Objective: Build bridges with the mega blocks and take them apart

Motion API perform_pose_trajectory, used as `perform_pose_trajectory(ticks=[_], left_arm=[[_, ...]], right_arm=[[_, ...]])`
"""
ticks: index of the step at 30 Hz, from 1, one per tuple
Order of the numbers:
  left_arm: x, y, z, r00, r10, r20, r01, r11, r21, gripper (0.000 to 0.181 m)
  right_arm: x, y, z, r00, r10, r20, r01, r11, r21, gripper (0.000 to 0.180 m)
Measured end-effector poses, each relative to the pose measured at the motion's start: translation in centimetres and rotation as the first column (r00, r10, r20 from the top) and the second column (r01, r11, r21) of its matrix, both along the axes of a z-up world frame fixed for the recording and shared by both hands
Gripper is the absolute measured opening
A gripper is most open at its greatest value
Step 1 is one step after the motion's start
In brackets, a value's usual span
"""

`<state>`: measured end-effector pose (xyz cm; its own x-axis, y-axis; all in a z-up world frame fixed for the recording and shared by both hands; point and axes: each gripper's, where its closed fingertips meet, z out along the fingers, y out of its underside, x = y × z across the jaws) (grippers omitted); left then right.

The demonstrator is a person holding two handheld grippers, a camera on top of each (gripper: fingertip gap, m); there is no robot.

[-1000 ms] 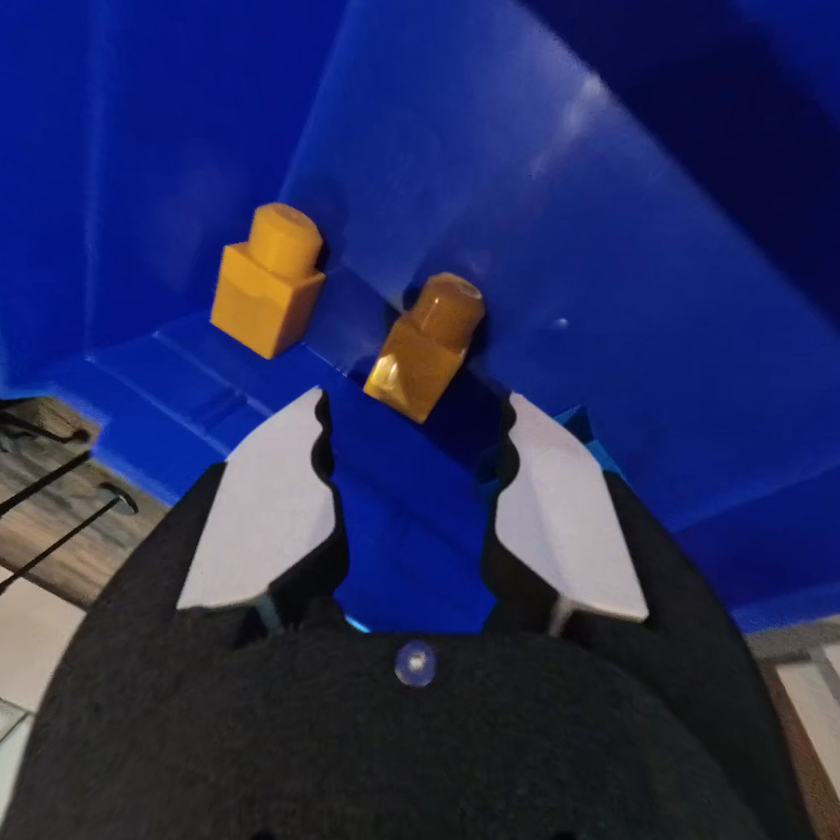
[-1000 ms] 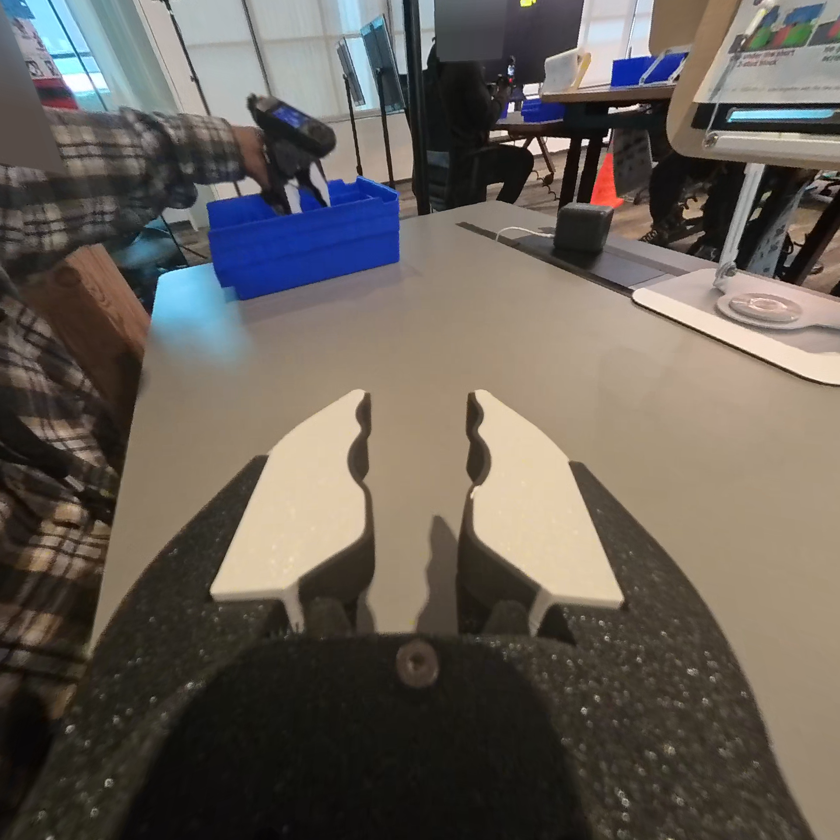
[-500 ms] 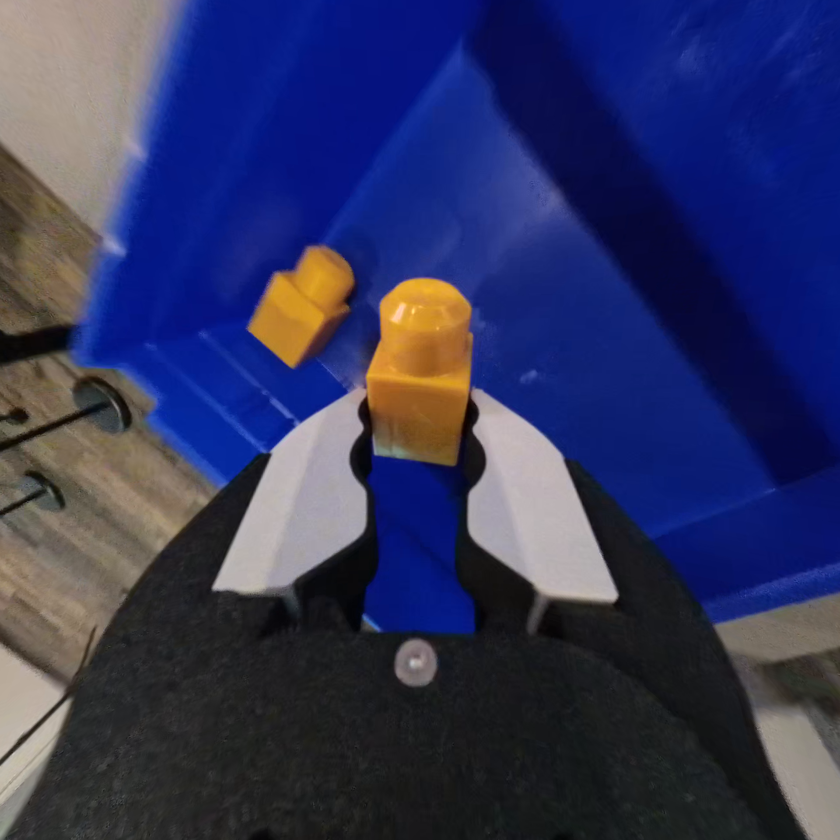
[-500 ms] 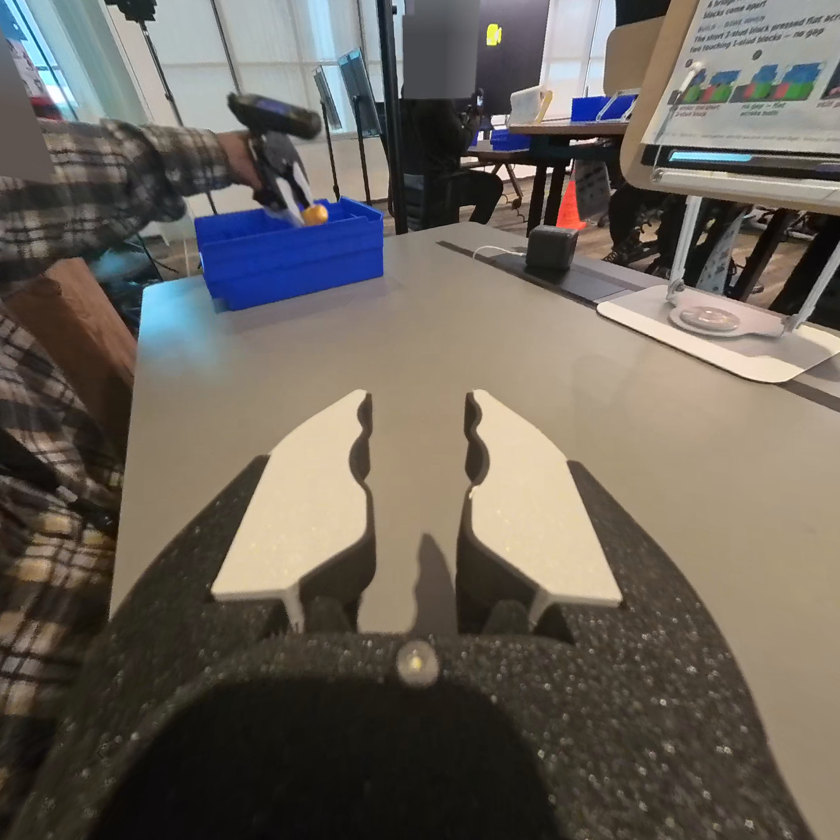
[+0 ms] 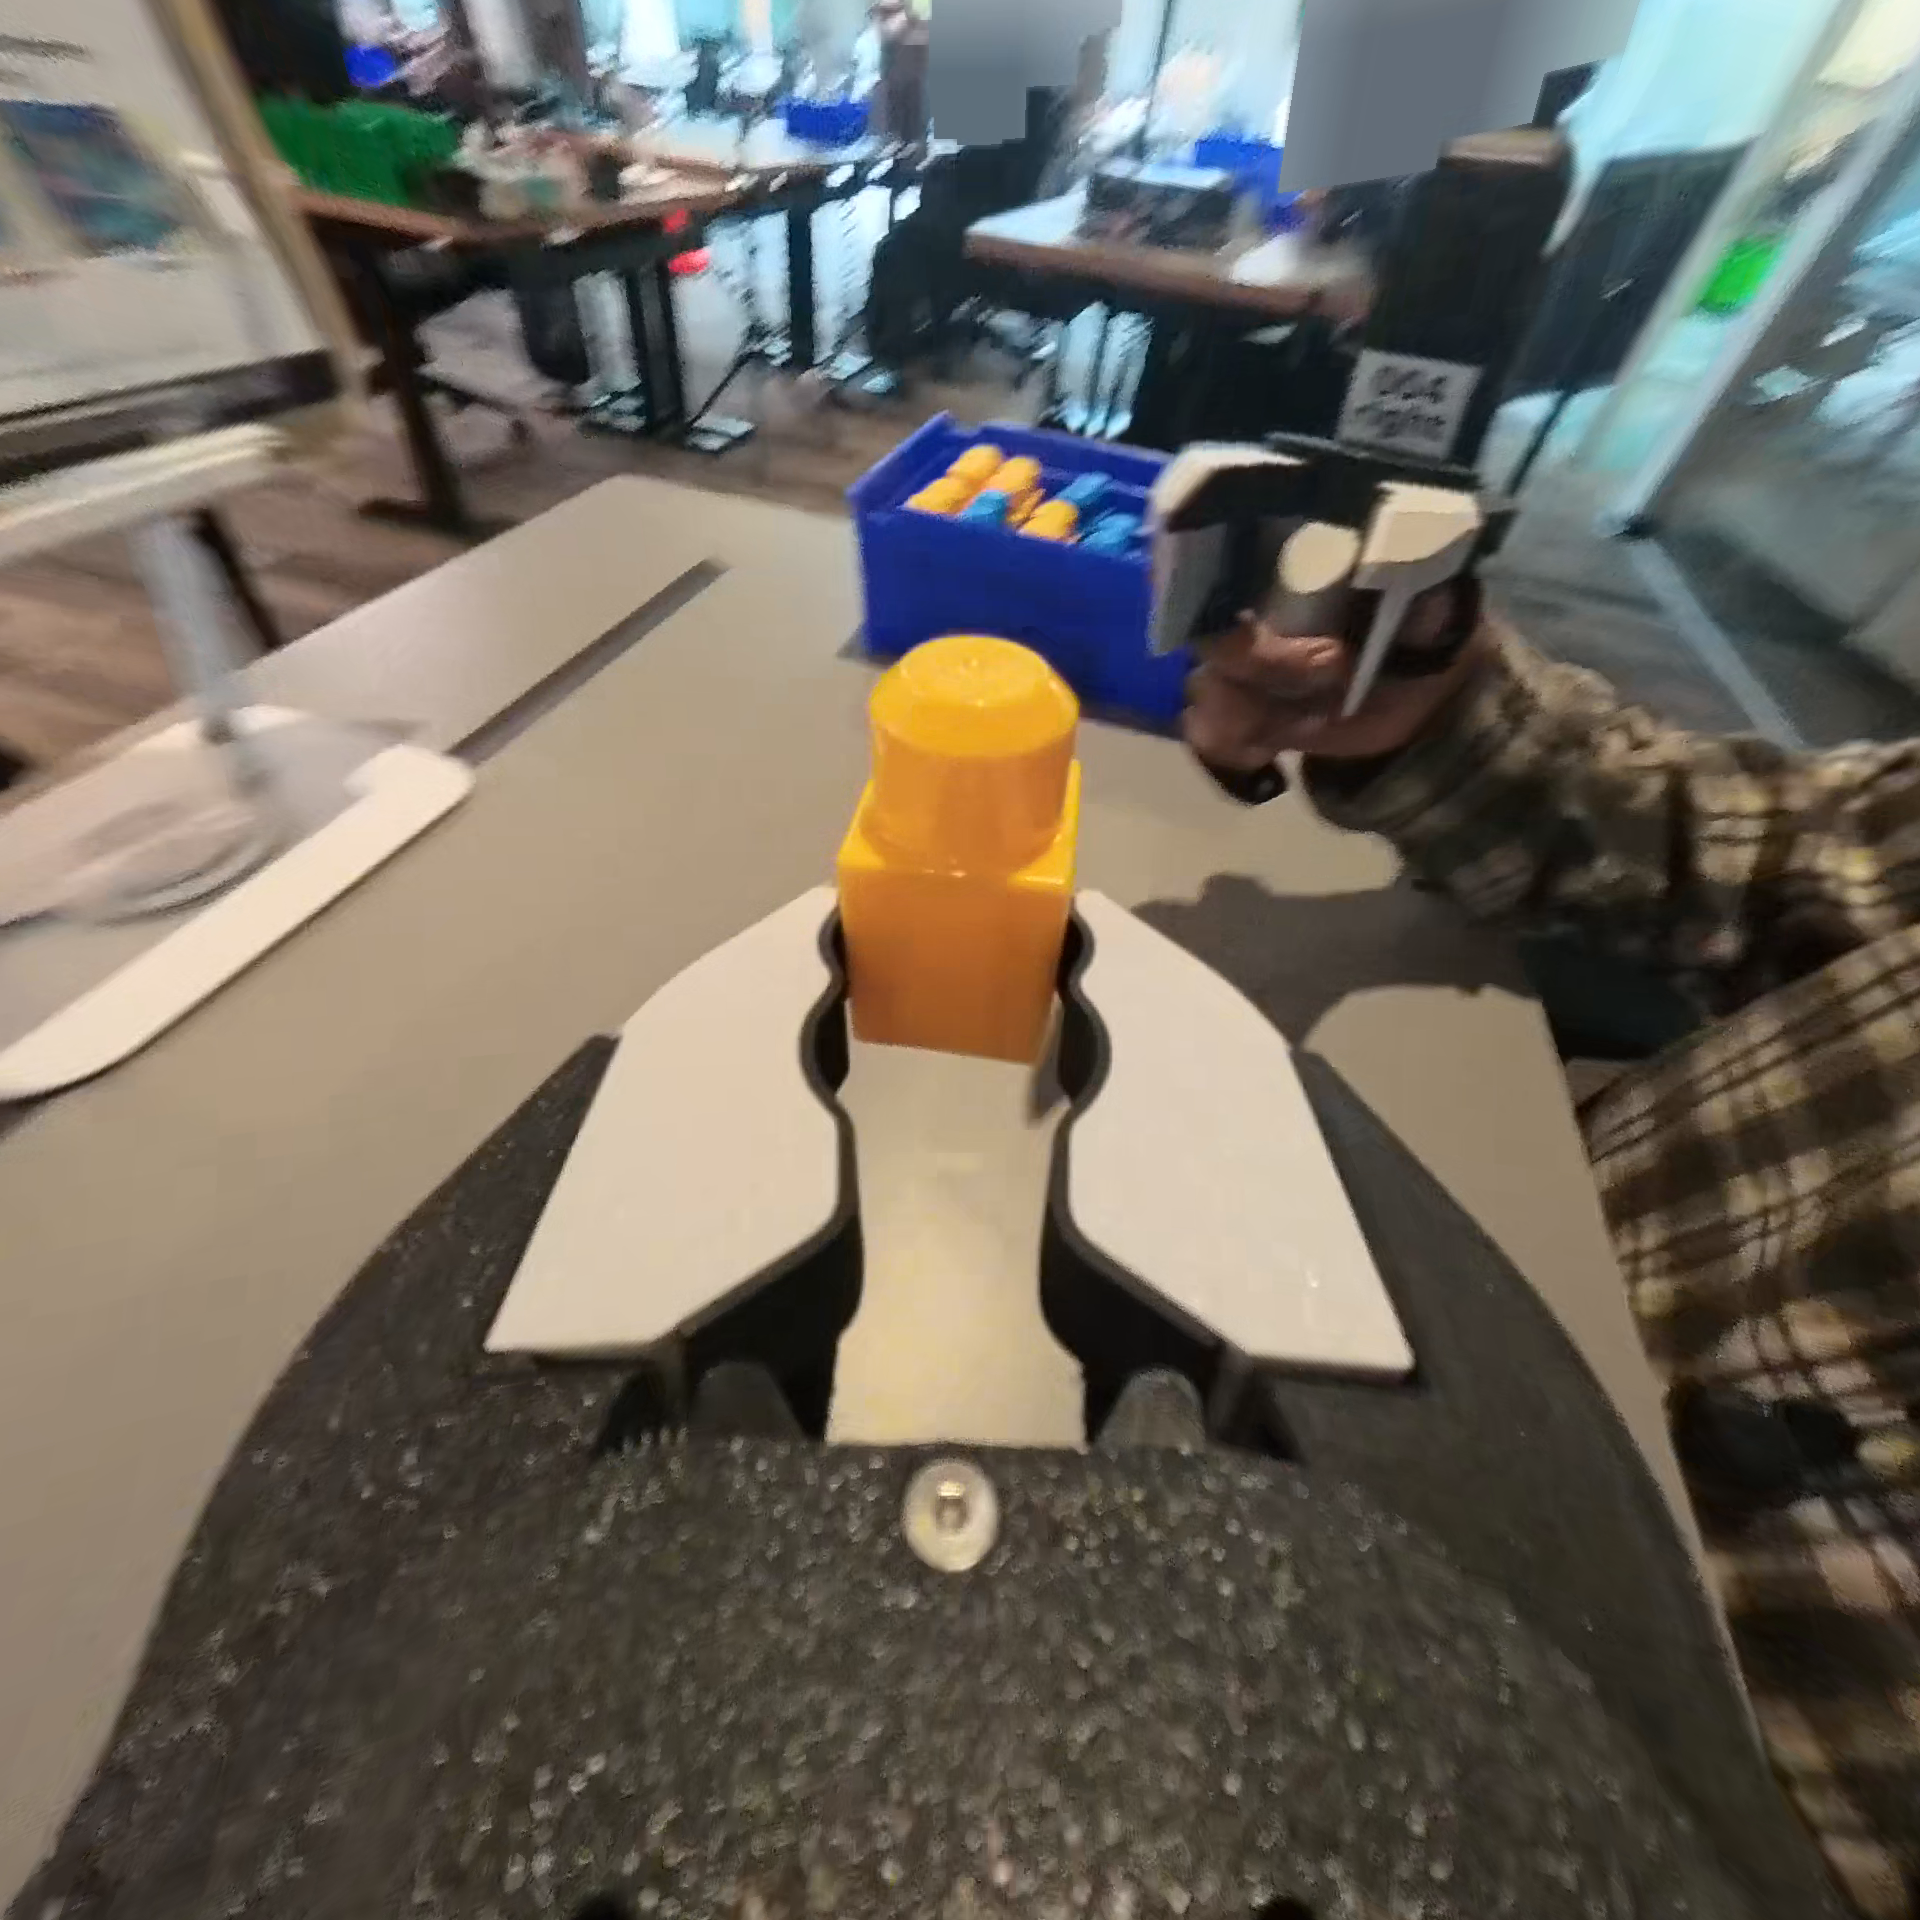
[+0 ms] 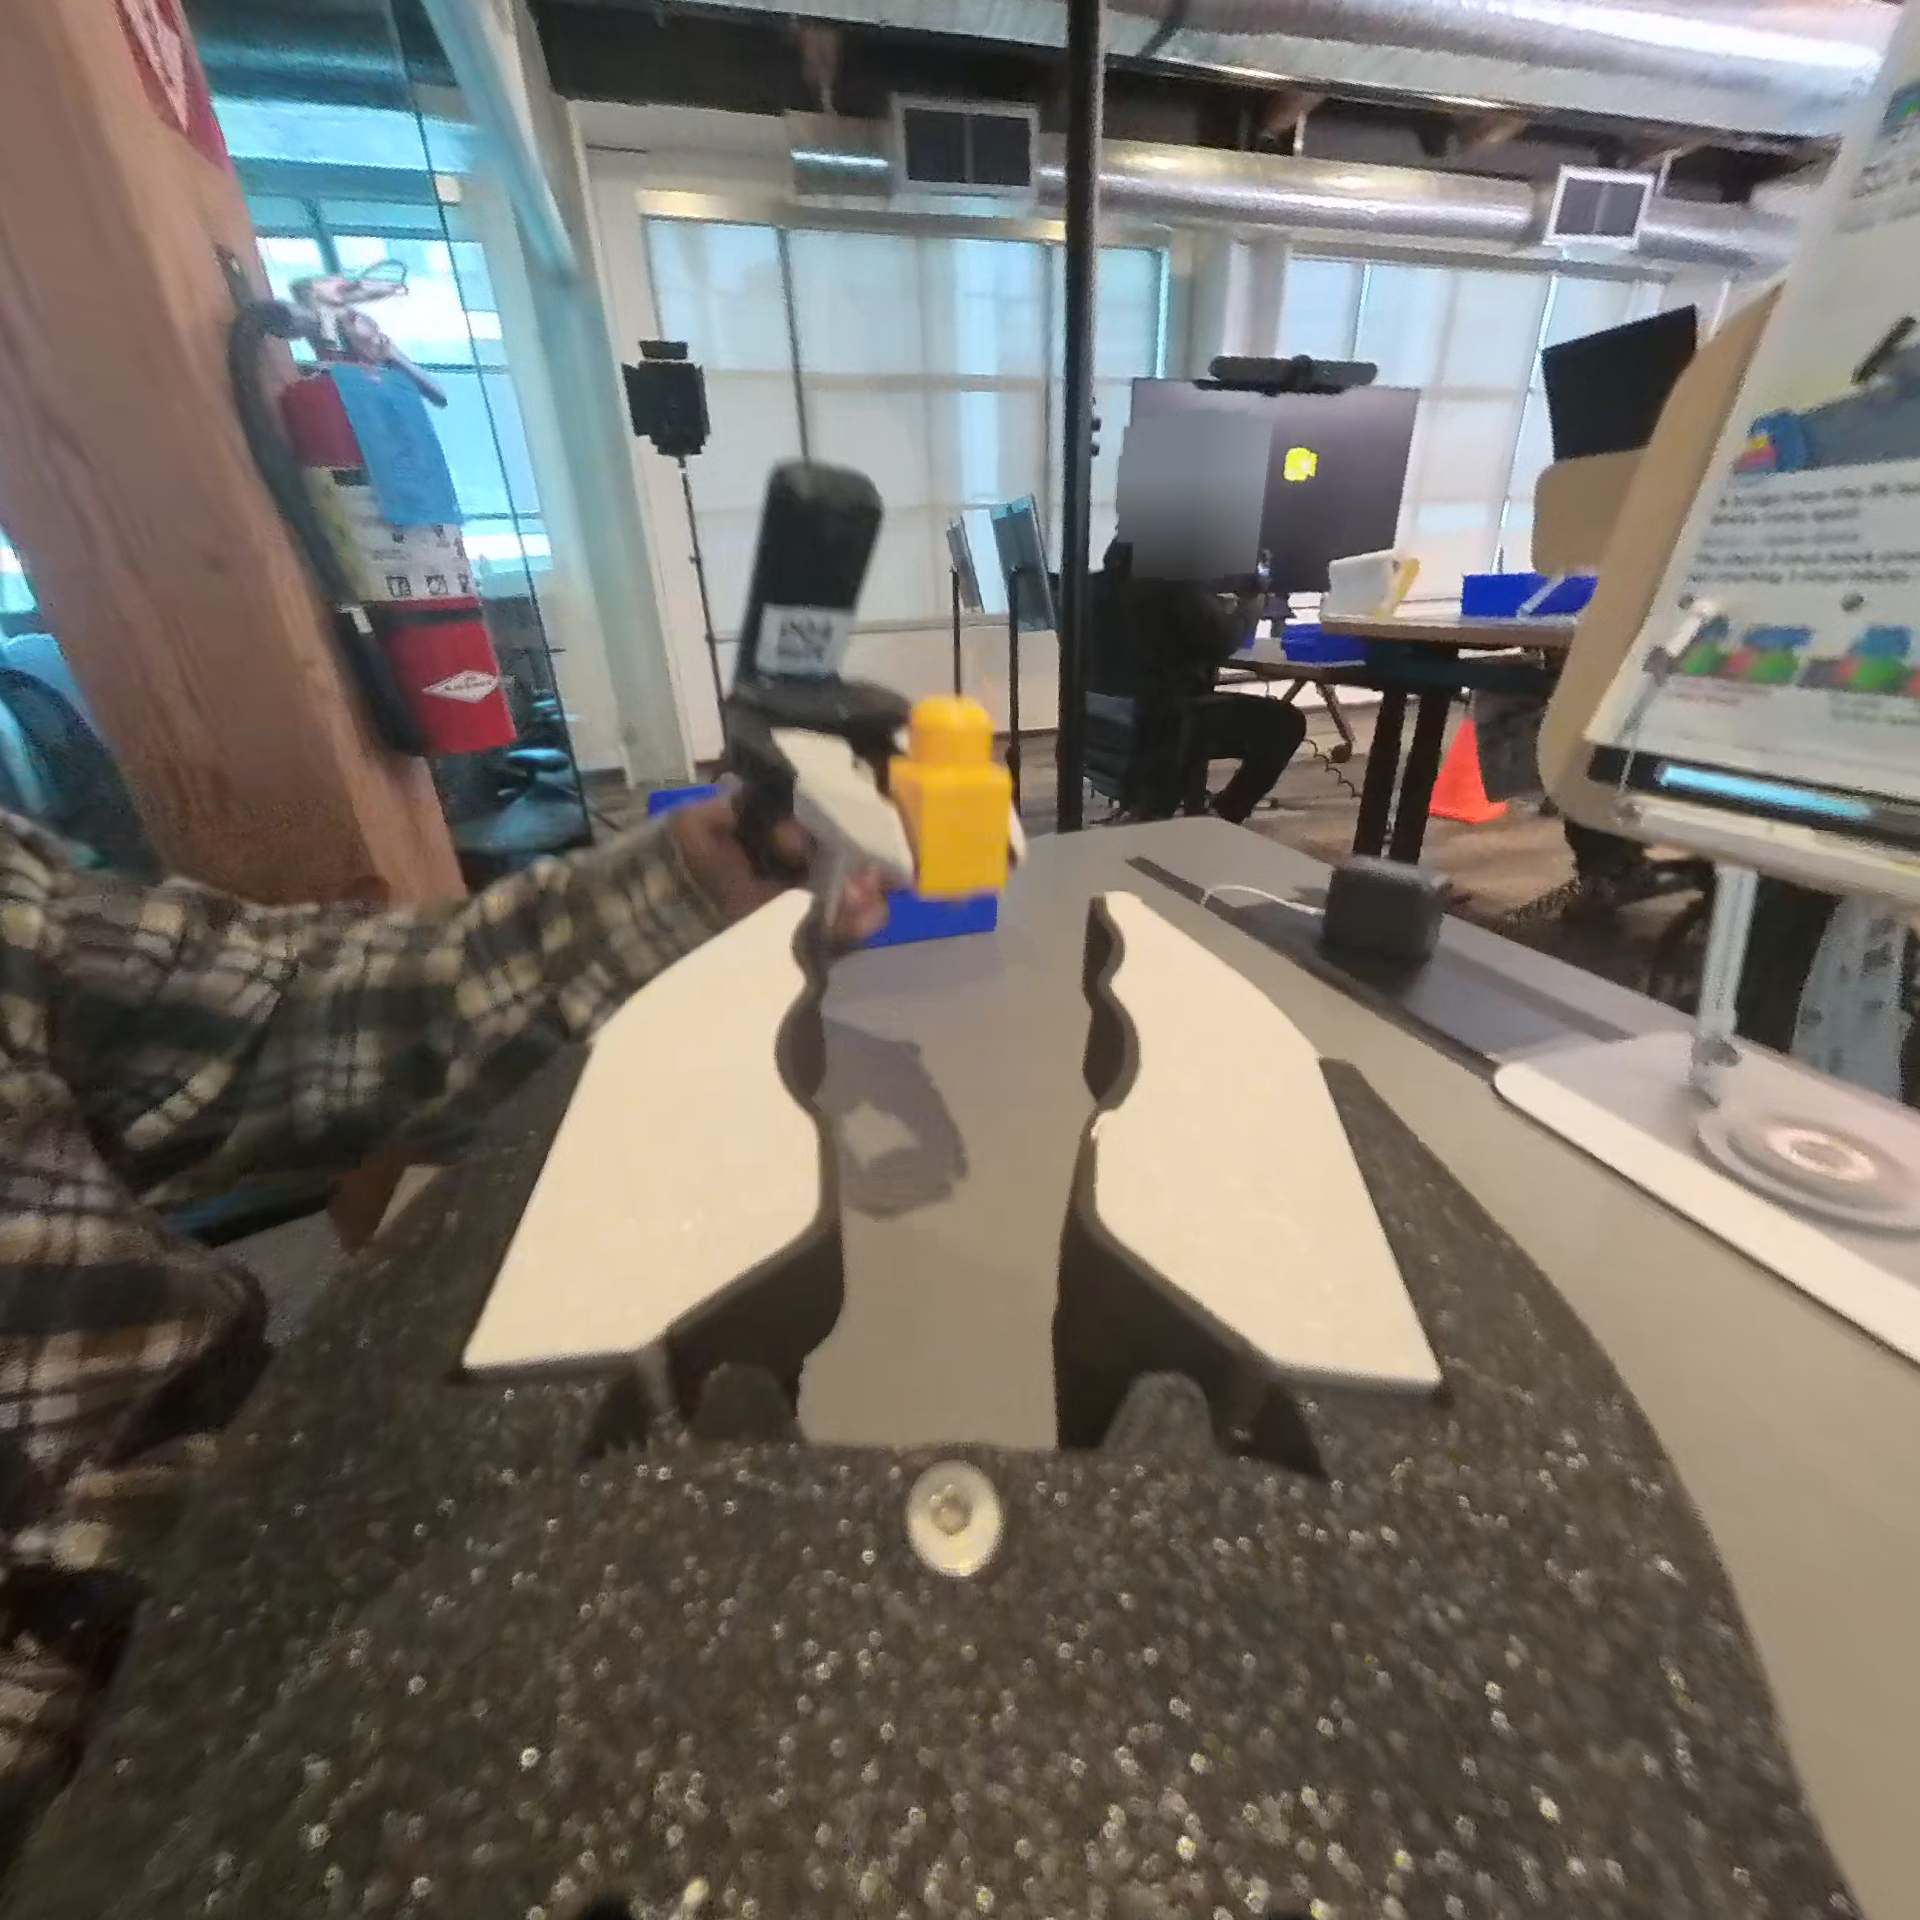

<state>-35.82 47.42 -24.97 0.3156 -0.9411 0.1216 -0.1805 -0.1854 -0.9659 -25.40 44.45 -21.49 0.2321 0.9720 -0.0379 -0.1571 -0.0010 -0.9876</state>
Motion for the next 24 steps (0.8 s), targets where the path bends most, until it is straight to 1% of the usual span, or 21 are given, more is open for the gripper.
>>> perform_pose_trajectory(ticks=[2, 4, 5, 9, 13, 15, 17, 20, 22, 24], left_arm=[[3.0, -0.2, -1.4, 0.994, -0.059, 0.089, 0.062, 0.997, -0.036, 0.037], [4.7, -0.3, -2.4, 0.981, -0.097, 0.167, 0.11, 0.991, -0.069, 0.037], [5.1, -0.5, -2.9, 0.979, -0.118, 0.165, 0.133, 0.988, -0.081, 0.037], [5.3, -1.4, -4.1, 0.978, -0.127, 0.167, 0.134, 0.99, -0.033, 0.037], [5.1, -1.6, -5.1, 0.985, -0.135, 0.105, 0.136, 0.991, -0.002, 0.038], [5.1, -1.8, -4.9, 0.983, -0.145, 0.111, 0.146, 0.989, 0.004, 0.038], [5.2, -1.9, -5.2, 0.986, -0.145, 0.084, 0.145, 0.989, 0.01, 0.038], [5.4, -1.9, -6.2, 0.989, -0.146, 0.032, 0.146, 0.989, 0.011, 0.038], [5.5, -1.9, -6.3, 0.988, -0.15, 0.033, 0.15, 0.989, 0.005, 0.038], [5.4, -2.0, -6.1, 0.987, -0.155, 0.039, 0.155, 0.988, 0.007, 0.038]], right_arm=[[-0.7, 0.3, 0.4, 1.0, 0.022, 0.006, -0.022, 0.999, 0.024, 0.047], [-1.2, 0.7, 0.5, 0.999, 0.037, 0.016, -0.038, 0.999, 0.034, 0.048], [-1.5, 0.9, 0.5, 0.999, 0.043, 0.017, -0.044, 0.998, 0.04, 0.048], [-2.7, 1.0, 0.3, 0.996, 0.088, 0.009, -0.088, 0.995, 0.052, 0.048], [-4.4, 0.8, -1.3, 0.99, 0.136, 0.035, -0.137, 0.99, 0.042, 0.05], [-5.3, 0.8, -2.4, 0.985, 0.159, 0.061, -0.16, 0.987, 0.016, 0.05], [-6.2, 0.7, -3.3, 0.977, 0.184, 0.107, -0.185, 0.983, -0.001, 0.048], [-7.0, 1.0, -4.0, 0.968, 0.181, 0.172, -0.186, 0.983, 0.012, 0.047], [-7.5, 1.2, -4.7, 0.958, 0.184, 0.22, -0.19, 0.982, 0.005, 0.045], [-7.9, 1.3, -5.4, 0.946, 0.189, 0.262, -0.196, 0.981, 0.002, 0.037]])
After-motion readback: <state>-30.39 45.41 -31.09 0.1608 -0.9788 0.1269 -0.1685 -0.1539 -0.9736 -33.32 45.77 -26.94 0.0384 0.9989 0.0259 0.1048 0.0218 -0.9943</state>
